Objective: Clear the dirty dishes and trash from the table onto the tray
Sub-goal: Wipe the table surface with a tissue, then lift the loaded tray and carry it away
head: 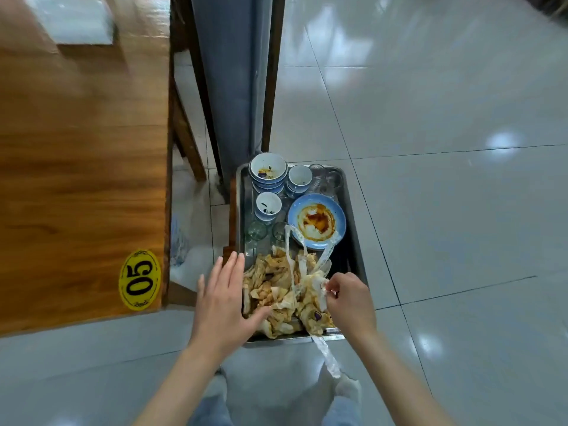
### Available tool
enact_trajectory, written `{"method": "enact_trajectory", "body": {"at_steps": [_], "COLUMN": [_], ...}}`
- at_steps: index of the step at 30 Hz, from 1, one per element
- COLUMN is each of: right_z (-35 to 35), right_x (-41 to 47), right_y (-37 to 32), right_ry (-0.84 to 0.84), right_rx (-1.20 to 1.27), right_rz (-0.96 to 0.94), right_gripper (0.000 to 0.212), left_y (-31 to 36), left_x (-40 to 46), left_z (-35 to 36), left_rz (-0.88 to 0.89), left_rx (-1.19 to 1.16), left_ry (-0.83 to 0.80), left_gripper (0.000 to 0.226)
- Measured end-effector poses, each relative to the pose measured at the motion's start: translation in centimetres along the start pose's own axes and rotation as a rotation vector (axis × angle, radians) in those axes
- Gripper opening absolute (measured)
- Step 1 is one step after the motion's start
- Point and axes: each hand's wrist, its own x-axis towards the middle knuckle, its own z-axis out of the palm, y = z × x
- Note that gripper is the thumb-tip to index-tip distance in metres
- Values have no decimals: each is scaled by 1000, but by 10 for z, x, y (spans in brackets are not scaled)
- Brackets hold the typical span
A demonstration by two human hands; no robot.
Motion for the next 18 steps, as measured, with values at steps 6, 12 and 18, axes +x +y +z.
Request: {"method": "enact_trajectory", "body": {"at_steps": [6, 12, 18], "right_z": [12, -19, -52], "right_x": [33, 72, 125], "right_y": [31, 74, 89], "right_ry": [-217, -292, -258], "right_rx": [12, -58, -168], "right_rz": [-159, -292, -430], "right_gripper": [37, 53, 73], "left_y": [15, 70, 103], "left_x": [1, 15, 23], "left_z": [53, 85, 88], "left_rz": [-231, -414, -517], "left_rx": [-62, -101, -134], "left_ry": [40, 110, 164], "left_gripper": [109, 112, 110]}}
